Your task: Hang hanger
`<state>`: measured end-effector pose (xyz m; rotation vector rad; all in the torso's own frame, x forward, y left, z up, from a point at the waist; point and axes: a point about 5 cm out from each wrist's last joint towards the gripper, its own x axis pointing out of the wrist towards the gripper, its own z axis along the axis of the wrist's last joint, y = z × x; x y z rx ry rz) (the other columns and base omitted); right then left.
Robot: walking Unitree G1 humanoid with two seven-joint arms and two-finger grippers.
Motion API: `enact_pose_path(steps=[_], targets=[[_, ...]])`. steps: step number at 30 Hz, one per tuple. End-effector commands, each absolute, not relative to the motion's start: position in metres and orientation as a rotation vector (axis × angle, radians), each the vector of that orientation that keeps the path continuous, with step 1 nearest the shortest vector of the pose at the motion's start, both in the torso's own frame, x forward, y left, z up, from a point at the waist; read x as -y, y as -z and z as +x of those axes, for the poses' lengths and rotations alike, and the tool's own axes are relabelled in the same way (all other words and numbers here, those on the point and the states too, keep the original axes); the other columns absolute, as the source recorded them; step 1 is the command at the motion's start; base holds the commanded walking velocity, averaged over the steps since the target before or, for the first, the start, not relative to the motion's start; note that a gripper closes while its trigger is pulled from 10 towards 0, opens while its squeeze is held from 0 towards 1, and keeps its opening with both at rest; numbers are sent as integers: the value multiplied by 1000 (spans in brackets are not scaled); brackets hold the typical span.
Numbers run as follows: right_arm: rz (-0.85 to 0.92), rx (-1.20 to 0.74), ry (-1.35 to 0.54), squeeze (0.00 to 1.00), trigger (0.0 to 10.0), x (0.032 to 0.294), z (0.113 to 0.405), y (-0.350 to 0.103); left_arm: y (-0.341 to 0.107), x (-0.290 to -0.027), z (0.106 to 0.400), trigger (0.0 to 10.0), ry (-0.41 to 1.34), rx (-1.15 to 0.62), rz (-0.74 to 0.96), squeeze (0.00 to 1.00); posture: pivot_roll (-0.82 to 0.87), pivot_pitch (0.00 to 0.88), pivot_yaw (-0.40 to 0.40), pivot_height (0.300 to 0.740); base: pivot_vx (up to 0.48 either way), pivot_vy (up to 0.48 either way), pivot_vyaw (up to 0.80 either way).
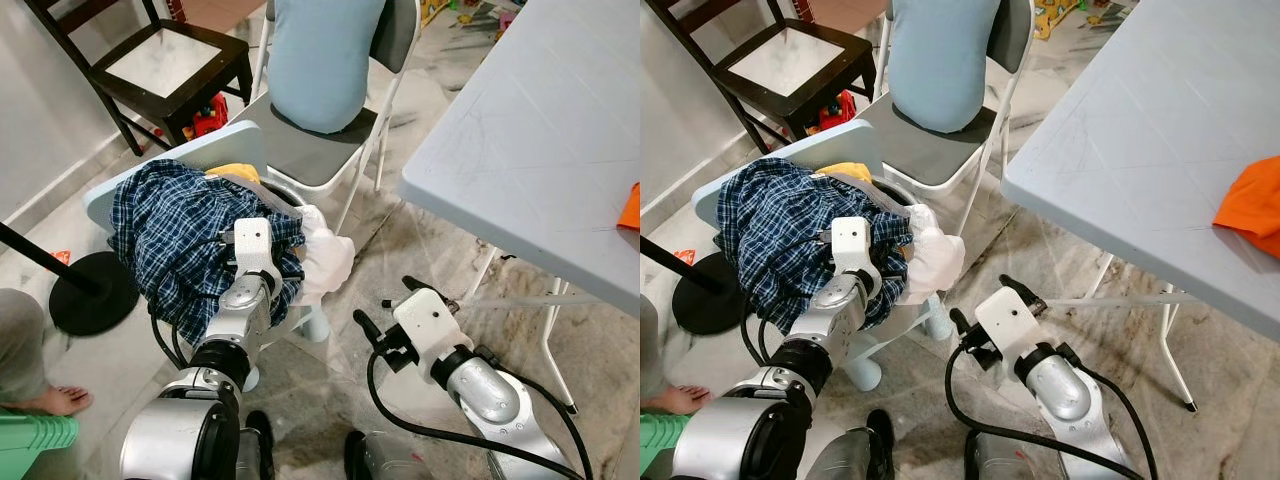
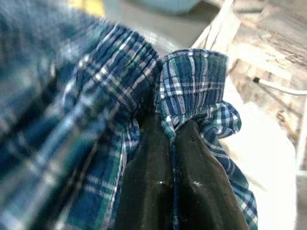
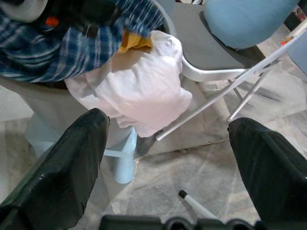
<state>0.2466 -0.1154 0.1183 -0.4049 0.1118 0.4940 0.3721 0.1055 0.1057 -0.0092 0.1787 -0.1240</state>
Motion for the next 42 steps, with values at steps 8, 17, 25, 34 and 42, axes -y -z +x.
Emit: enact_pose_path(steps=[8, 17, 25, 34, 42], targets=[[-400, -112, -492, 0, 10000, 114, 250, -111, -109, -118, 362, 0, 231, -47, 306, 0, -113, 186, 8, 740, 0, 0, 0], [-397, -105, -487, 0, 10000, 113, 251, -111, -111, -112, 348, 0, 322, 13, 408, 0, -114, 192, 13, 740, 0, 0, 0], [-398, -118, -485, 0, 10000, 116, 248, -107, -87, -131, 297, 0, 391, -5, 567, 0, -93, 207, 2, 740, 0, 0, 0], [-408, -116, -507, 0, 10000, 115, 251, -107, -78, -139, 272, 0, 456, -110, 615, 0, -81, 206, -12, 740, 0, 0, 0], [-413, -115, -511, 0, 10000, 114, 252, -107, -61, -134, 263, 1020, 522, -213, 622, 0, -90, 201, -14, 740, 0, 0, 0]])
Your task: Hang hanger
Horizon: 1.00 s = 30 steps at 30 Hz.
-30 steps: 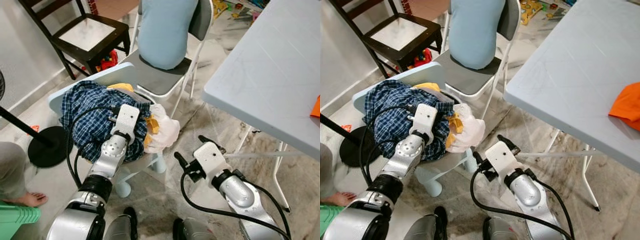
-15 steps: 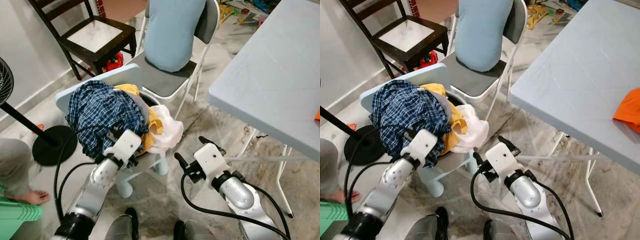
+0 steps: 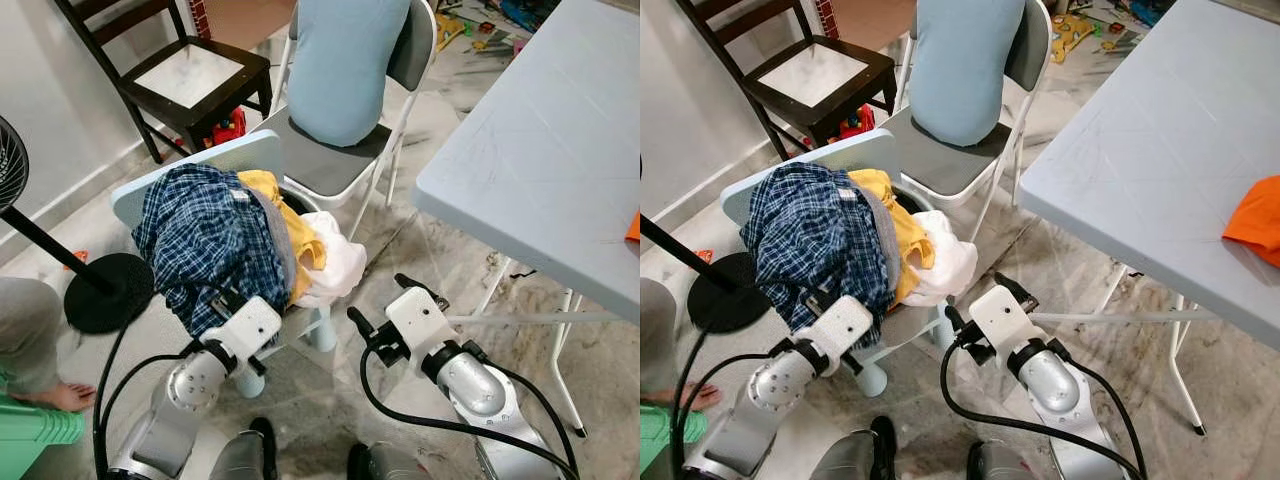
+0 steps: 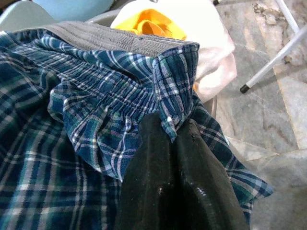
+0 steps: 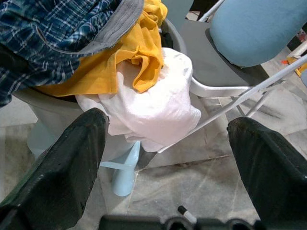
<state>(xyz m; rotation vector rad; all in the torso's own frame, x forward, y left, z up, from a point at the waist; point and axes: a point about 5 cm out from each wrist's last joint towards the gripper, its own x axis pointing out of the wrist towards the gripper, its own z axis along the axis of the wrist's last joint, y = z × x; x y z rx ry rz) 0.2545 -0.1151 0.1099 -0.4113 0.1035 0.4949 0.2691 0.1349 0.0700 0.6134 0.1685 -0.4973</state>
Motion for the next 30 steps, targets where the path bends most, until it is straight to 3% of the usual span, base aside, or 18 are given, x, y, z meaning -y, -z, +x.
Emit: enact_pose_path(steps=[1, 2, 4, 5, 17, 20, 29, 30], targets=[[-414, -117, -513, 0, 10000, 114, 251, -106, -56, -131, 264, 10000, 524, -232, 628, 0, -90, 201, -14, 740, 0, 0, 0], [-418, -124, -518, 0, 10000, 114, 248, -105, -52, -124, 266, 10000, 517, -248, 621, 86, -90, 201, -14, 740, 0, 0, 0], [-420, -125, -519, 0, 10000, 114, 247, -105, -52, -123, 266, 10000, 515, -254, 616, 86, -90, 201, -14, 740, 0, 0, 0], [-420, -126, -518, 0, 10000, 114, 247, -105, -53, -121, 267, 10000, 516, -256, 612, 1000, -106, 199, -15, 740, 0, 0, 0], [-430, -130, -528, 0, 10000, 116, 250, -104, -73, -111, 283, 10000, 376, -220, 480, 1000, -107, 203, -25, 740, 0, 0, 0], [-429, -130, -537, 0, 10000, 115, 251, -104, -77, -102, 290, 10000, 273, -270, 256, 1000, -107, 203, -28, 740, 0, 0, 0], [-434, -134, -550, 0, 10000, 114, 249, -104, -76, -72, 293, 10000, 327, -332, 154, 1000, -112, 208, -29, 740, 0, 0, 0], [-433, -135, -550, 0, 10000, 114, 249, -103, -78, -68, 295, 10000, 325, -340, 119, 337, -112, 208, -29, 740, 0, 0, 0]])
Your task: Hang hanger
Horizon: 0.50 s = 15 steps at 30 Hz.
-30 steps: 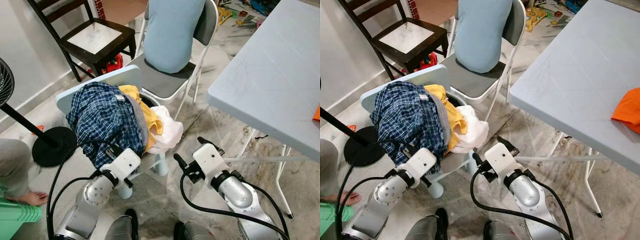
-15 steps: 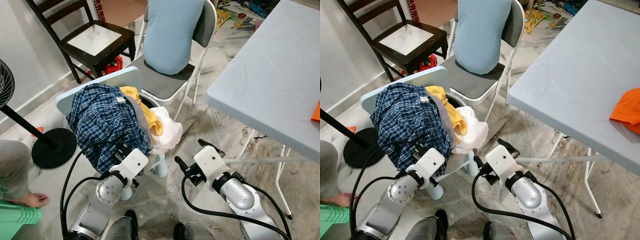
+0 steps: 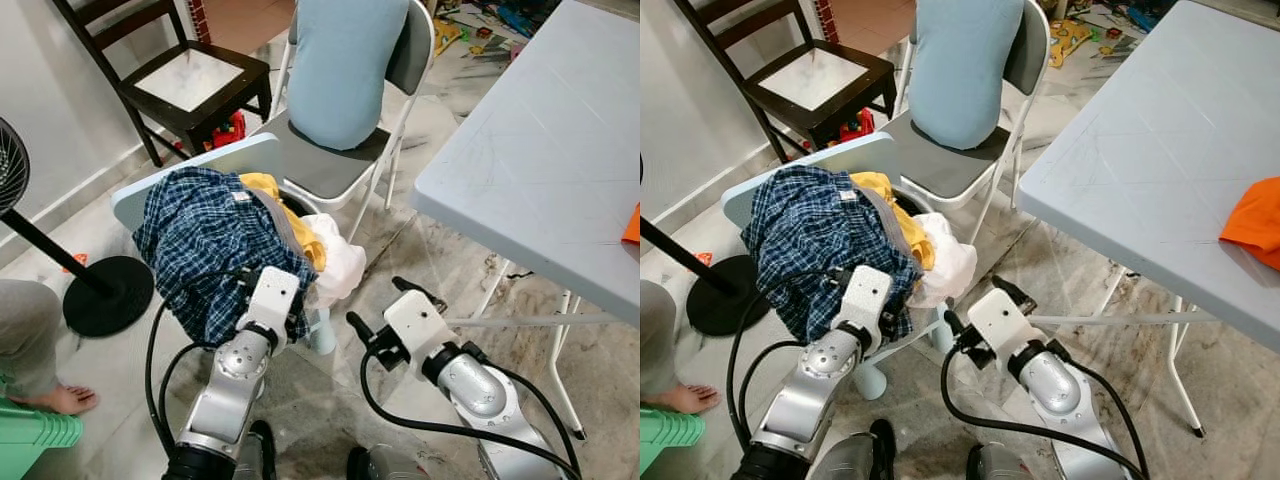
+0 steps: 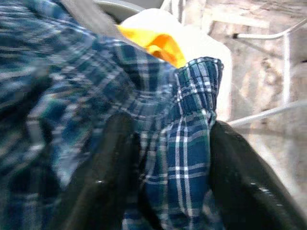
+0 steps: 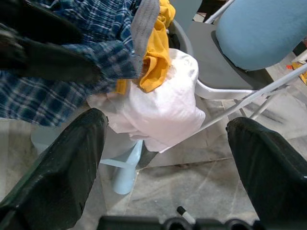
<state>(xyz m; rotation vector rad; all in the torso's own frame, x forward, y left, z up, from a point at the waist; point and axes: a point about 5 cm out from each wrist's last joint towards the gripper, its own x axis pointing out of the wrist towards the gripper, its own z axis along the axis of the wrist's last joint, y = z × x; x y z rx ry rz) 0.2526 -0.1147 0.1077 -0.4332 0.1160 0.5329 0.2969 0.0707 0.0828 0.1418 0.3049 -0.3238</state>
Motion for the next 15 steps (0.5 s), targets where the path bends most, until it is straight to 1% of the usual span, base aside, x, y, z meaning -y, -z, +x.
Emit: enact_pose_path(steps=[1, 6, 10, 15], targets=[[-433, -135, -551, 0, 10000, 113, 248, -103, -80, -65, 297, 10000, 322, -342, 103, 0, -114, 209, -29, 740, 0, 0, 0], [-433, -137, -557, 0, 10000, 111, 248, -102, -81, -56, 302, 10000, 312, -371, 48, 0, -115, 209, -27, 740, 0, 0, 0], [-432, -137, -559, 0, 10000, 111, 247, -103, -81, -53, 305, 10000, 311, -378, 28, 0, -116, 211, -27, 740, 0, 0, 0], [-431, -138, -559, 0, 10000, 111, 247, -103, -78, -51, 308, 10000, 286, -438, -67, 0, -119, 212, -25, 740, 0, 0, 0]])
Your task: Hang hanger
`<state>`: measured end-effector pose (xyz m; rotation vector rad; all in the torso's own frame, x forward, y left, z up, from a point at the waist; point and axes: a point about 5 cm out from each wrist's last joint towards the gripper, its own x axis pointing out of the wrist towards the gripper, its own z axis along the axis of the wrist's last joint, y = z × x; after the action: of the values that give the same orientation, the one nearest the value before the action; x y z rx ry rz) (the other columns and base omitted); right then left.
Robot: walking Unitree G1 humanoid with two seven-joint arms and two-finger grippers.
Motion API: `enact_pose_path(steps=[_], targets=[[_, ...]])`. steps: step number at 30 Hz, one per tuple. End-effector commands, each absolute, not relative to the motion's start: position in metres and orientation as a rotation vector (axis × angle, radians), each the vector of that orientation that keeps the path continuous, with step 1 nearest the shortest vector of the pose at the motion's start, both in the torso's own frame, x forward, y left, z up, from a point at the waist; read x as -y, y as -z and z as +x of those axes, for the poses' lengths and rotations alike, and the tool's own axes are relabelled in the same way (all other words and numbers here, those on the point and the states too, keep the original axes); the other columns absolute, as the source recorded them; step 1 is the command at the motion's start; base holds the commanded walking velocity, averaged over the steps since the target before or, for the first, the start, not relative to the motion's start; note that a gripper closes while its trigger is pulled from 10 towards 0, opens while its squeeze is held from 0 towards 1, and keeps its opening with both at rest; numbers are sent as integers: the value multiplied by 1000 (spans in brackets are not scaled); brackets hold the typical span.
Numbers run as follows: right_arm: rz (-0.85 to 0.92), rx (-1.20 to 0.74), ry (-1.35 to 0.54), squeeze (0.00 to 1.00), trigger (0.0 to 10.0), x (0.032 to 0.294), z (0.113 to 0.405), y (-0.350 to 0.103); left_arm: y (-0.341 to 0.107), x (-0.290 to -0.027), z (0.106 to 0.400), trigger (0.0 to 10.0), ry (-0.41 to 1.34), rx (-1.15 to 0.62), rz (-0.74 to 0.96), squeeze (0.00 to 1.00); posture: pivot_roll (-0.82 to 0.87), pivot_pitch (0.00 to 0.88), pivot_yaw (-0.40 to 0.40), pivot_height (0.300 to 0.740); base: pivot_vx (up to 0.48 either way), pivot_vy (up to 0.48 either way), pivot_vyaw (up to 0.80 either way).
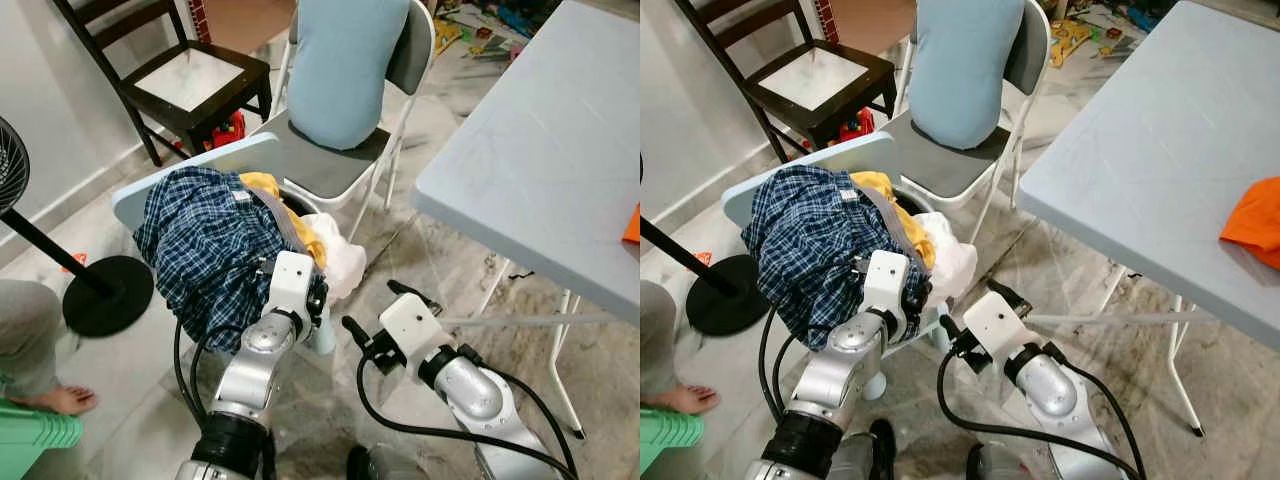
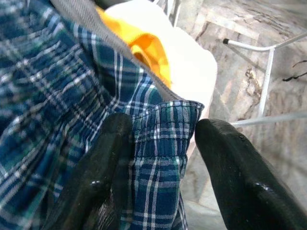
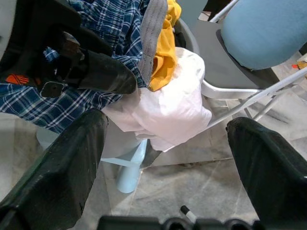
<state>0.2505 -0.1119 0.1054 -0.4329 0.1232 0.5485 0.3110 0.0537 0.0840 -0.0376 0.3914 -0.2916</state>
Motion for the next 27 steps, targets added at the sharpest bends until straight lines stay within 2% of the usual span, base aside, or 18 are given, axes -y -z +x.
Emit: enact_pose_path(steps=[1, 9, 17, 18, 26, 27], targets=[[-432, -138, -559, 0, 10000, 111, 247, -103, -77, -51, 308, 10000, 285, -448, -84, 0, -119, 212, -25, 740, 0, 0, 0], [-427, -136, -563, 0, 10000, 109, 246, -104, -75, -50, 309, 10000, 276, -481, -127, 0, -117, 212, -23, 740, 0, 0, 0], [-428, -137, -567, 0, 10000, 109, 245, -105, -74, -47, 307, 10000, 308, -497, -69, 0, -116, 213, -24, 740, 0, 0, 0], [-429, -137, -567, 0, 10000, 109, 244, -105, -75, -47, 306, 10000, 309, -501, -66, 1000, -115, 213, -24, 740, 0, 0, 0], [-428, -137, -571, 0, 10000, 108, 244, -106, -68, -46, 303, 10000, 318, -561, 2, 1000, -114, 213, -23, 740, 0, 0, 0], [-429, -137, -571, 0, 10000, 108, 244, -106, -65, -46, 302, 10000, 329, -579, 25, 102, -114, 213, -23, 740, 0, 0, 0]])
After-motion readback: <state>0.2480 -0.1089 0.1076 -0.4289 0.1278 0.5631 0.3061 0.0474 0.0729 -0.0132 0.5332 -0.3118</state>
